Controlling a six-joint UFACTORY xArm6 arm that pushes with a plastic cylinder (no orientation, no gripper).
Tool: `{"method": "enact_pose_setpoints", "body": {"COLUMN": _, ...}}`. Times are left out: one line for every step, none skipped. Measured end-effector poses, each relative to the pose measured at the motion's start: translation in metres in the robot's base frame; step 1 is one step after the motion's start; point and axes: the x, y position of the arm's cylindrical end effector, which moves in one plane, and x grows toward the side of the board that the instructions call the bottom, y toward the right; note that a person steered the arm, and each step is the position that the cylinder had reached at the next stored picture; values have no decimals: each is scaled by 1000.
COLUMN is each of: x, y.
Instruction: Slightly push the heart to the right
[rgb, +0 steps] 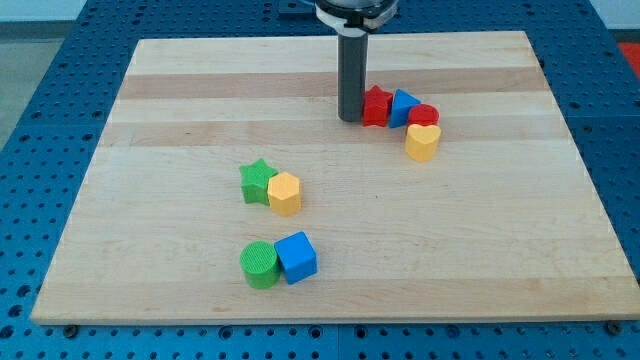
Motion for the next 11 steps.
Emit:
{"method": "enact_pose_setpoints", "body": {"x": 0, "y": 0}}
{"method": "enact_pose_setpoints", "body": {"x": 0, "y": 0}}
{"method": "enact_pose_setpoints", "body": {"x": 0, "y": 0}}
{"method": "enact_pose_setpoints", "body": {"x": 7, "y": -14}}
{"method": "enact_pose_setpoints", "body": {"x": 38, "y": -15}}
{"method": "enact_pose_setpoints", "body": {"x": 52, "y": -4}}
{"method": "enact_pose_setpoints", "body": {"x": 52, "y": 17}}
{"method": "enact_pose_setpoints", "body": {"x": 52, "y": 33}}
{"method": "enact_pose_setpoints", "body": {"x": 52, "y": 44}}
{"method": "enact_pose_setpoints", "body": {"x": 52, "y": 48}}
{"method": "enact_pose_setpoints", "body": {"x": 54, "y": 51}}
